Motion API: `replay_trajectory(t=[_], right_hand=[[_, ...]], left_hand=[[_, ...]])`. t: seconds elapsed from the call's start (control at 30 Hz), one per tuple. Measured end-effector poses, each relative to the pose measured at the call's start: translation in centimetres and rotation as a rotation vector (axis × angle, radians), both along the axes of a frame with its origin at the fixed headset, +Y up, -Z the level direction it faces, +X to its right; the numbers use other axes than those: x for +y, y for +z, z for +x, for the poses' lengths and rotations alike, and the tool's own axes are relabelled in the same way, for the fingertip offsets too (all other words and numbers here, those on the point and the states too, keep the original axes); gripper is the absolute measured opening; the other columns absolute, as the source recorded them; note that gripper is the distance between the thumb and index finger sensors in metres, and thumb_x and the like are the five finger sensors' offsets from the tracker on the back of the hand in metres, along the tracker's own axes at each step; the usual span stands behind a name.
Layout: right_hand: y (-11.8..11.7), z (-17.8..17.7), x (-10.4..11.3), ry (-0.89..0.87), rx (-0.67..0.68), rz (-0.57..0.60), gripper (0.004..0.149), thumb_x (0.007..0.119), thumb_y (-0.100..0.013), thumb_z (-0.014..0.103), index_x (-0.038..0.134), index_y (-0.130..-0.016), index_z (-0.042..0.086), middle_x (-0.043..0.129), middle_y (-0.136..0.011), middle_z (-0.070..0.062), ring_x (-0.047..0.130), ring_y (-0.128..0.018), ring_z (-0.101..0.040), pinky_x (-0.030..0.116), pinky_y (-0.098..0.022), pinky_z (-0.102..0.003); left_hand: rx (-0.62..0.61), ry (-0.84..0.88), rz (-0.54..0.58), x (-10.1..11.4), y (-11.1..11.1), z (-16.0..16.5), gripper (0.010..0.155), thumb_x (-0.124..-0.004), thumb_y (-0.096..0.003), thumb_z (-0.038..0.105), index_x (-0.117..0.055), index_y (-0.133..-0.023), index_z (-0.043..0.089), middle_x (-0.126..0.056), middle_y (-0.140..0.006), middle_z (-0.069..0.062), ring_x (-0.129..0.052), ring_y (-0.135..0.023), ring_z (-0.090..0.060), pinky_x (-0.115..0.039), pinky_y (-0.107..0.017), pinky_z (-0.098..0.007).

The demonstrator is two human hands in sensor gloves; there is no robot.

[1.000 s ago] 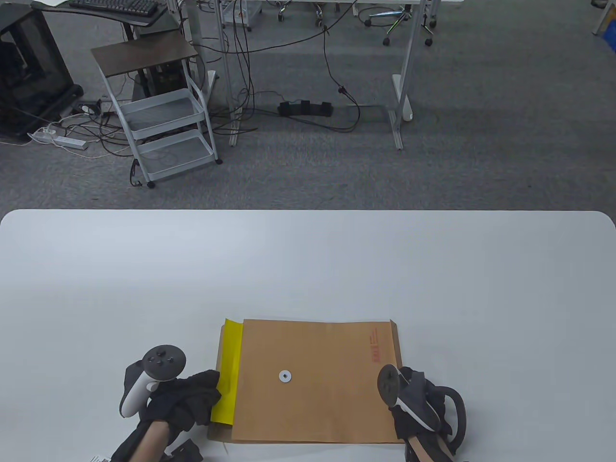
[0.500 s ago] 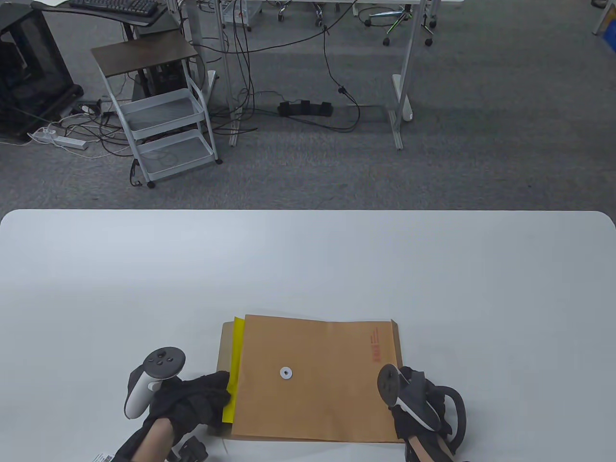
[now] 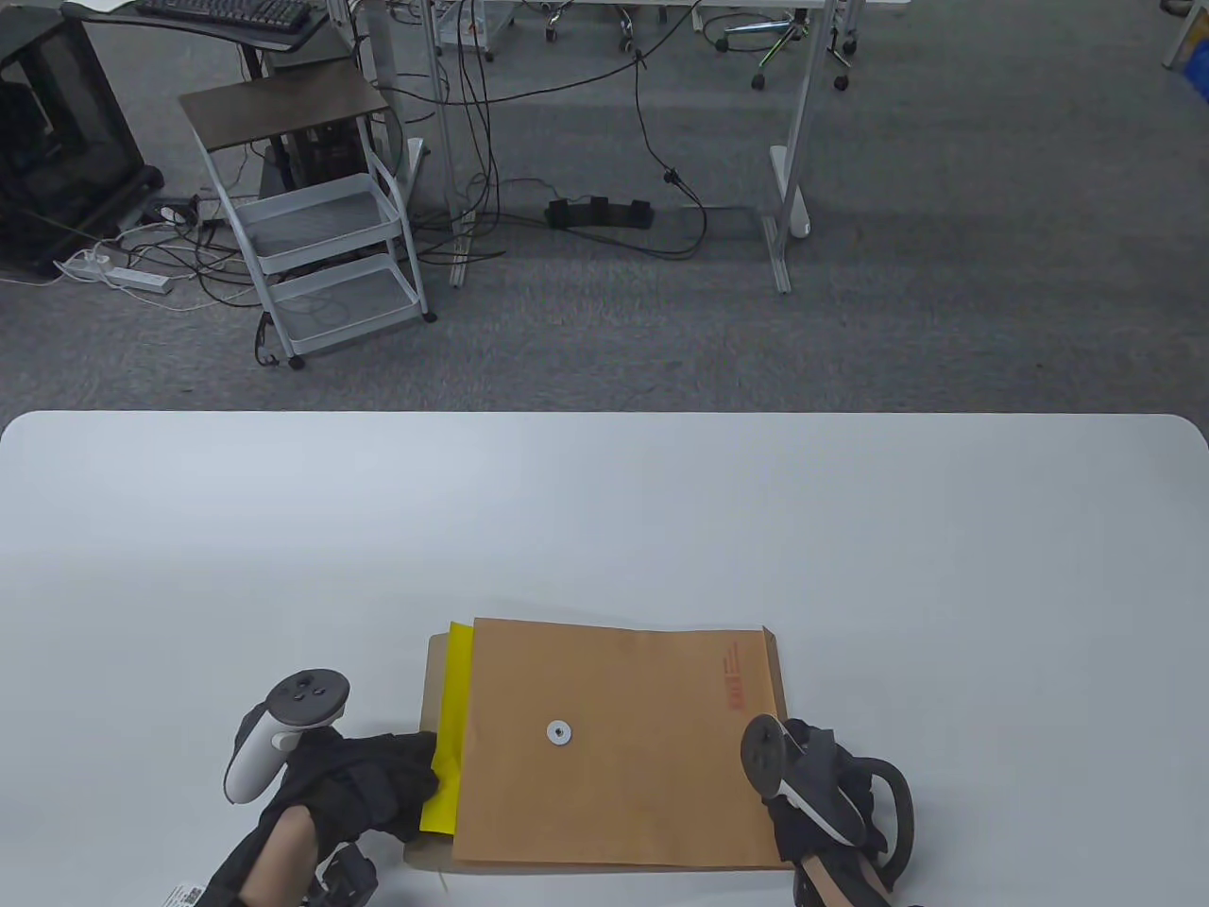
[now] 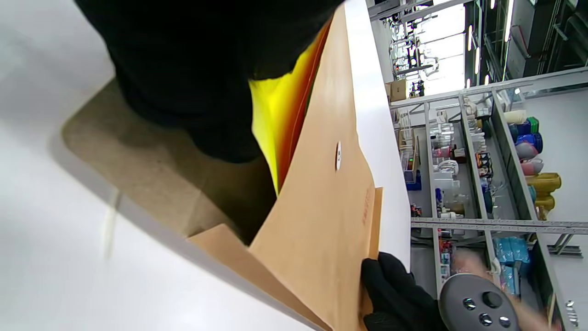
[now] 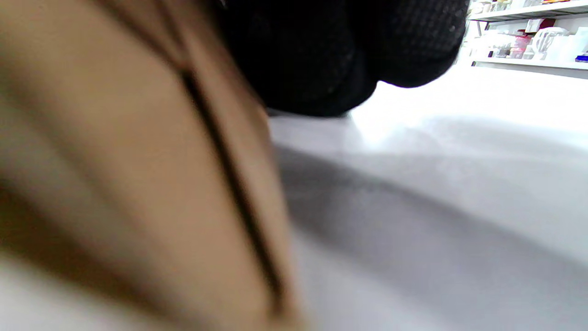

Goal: Insert cardstock into document pouch

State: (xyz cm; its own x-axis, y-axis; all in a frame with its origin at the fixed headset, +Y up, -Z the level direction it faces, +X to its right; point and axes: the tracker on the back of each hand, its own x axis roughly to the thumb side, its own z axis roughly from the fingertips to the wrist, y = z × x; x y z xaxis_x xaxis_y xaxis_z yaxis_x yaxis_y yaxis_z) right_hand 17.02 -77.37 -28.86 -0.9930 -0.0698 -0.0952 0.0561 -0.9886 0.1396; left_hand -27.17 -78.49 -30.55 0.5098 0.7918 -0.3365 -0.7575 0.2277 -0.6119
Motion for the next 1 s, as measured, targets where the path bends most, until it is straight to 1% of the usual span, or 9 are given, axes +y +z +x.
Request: replay_trajectory(t=[0.07, 0.3, 0.47, 0.67, 0.83, 0.93, 0.97, 1.0], right_hand=[[0.0, 0.1, 0.0, -0.005, 0.000, 0.001, 0.019, 0.054, -0.085, 0.008, 0.065, -0.096, -0.001, 0.085, -0.066, -0.011, 0.094, -0.043, -0.016, 0.080, -0.043, -0.041], [0.0, 0.0, 0.0, -0.003, 0.001, 0.000, 0.019, 0.054, -0.085, 0.008, 0.065, -0.096, -0.002, 0.085, -0.066, -0.011, 0.093, -0.043, -0.016, 0.080, -0.043, -0.041], [0.0, -0.1, 0.0, -0.005, 0.000, 0.001, 0.019, 0.054, -0.084, 0.008, 0.065, -0.096, -0.002, 0.085, -0.066, -0.011, 0.093, -0.043, -0.016, 0.080, -0.043, -0.040], [0.0, 0.0, 0.0, -0.011, -0.001, 0.003, 0.018, 0.054, -0.084, 0.007, 0.065, -0.096, -0.002, 0.085, -0.066, -0.011, 0.094, -0.043, -0.016, 0.080, -0.043, -0.040], [0.0, 0.1, 0.0, -0.024, -0.004, 0.006, 0.019, 0.054, -0.084, 0.007, 0.066, -0.096, -0.001, 0.085, -0.066, -0.011, 0.094, -0.042, -0.016, 0.080, -0.043, -0.040], [0.0, 0.1, 0.0, -0.022, -0.003, 0.005, 0.019, 0.054, -0.085, 0.007, 0.066, -0.096, -0.002, 0.085, -0.066, -0.011, 0.094, -0.042, -0.016, 0.080, -0.043, -0.041], [0.0, 0.1, 0.0, -0.021, -0.003, 0.005, 0.049, 0.063, -0.062, 0.033, 0.066, -0.096, -0.002, 0.085, -0.066, -0.011, 0.094, -0.042, -0.016, 0.080, -0.043, -0.041], [0.0, 0.1, 0.0, -0.021, -0.003, 0.005, 0.019, 0.054, -0.085, 0.007, 0.066, -0.096, -0.002, 0.085, -0.066, -0.011, 0.094, -0.042, -0.016, 0.080, -0.043, -0.040]], left_hand=[[-0.006, -0.006, -0.002, -0.3, 0.0, 0.3, 0.050, -0.075, -0.0629, 0.013, -0.065, -0.111, 0.005, -0.096, -0.092, -0.016, -0.112, -0.058, -0.024, -0.096, -0.047, -0.035], [-0.002, 0.067, -0.042, -1.2, 0.2, 2.3, 0.050, -0.074, -0.0635, 0.014, -0.063, -0.112, 0.007, -0.094, -0.093, -0.015, -0.112, -0.060, -0.023, -0.096, -0.048, -0.034], [0.018, 0.126, -0.079, -1.7, 0.1, 2.5, 0.051, -0.074, -0.0639, 0.015, -0.062, -0.113, 0.010, -0.094, -0.094, -0.014, -0.112, -0.060, -0.022, -0.097, -0.048, -0.032], [0.003, 0.123, -0.113, -2.5, 0.2, 3.4, 0.051, -0.075, -0.0642, 0.017, -0.061, -0.113, 0.016, -0.093, -0.095, -0.012, -0.113, -0.061, -0.020, -0.098, -0.048, -0.030], [0.018, 0.095, -0.090, -2.5, 0.1, 3.3, 0.050, -0.076, -0.0641, 0.020, -0.062, -0.113, 0.020, -0.095, -0.094, -0.011, -0.114, -0.059, -0.018, -0.099, -0.046, -0.028], [0.021, 0.004, -0.027, -2.0, 0.0, 3.2, 0.050, -0.079, -0.0631, 0.022, -0.065, -0.112, 0.022, -0.099, -0.089, -0.009, -0.116, -0.054, -0.016, -0.100, -0.042, -0.026], [0.017, -0.045, 0.012, -1.6, 0.0, 3.2, 0.050, -0.080, -0.0626, 0.023, -0.066, -0.111, 0.022, -0.101, -0.087, -0.009, -0.116, -0.051, -0.015, -0.100, -0.041, -0.026], [0.020, -0.090, 0.047, -1.3, 0.0, 3.3, 0.051, -0.082, -0.0619, 0.024, -0.067, -0.110, 0.023, -0.102, -0.085, -0.008, -0.116, -0.049, -0.013, -0.100, -0.039, -0.025]])
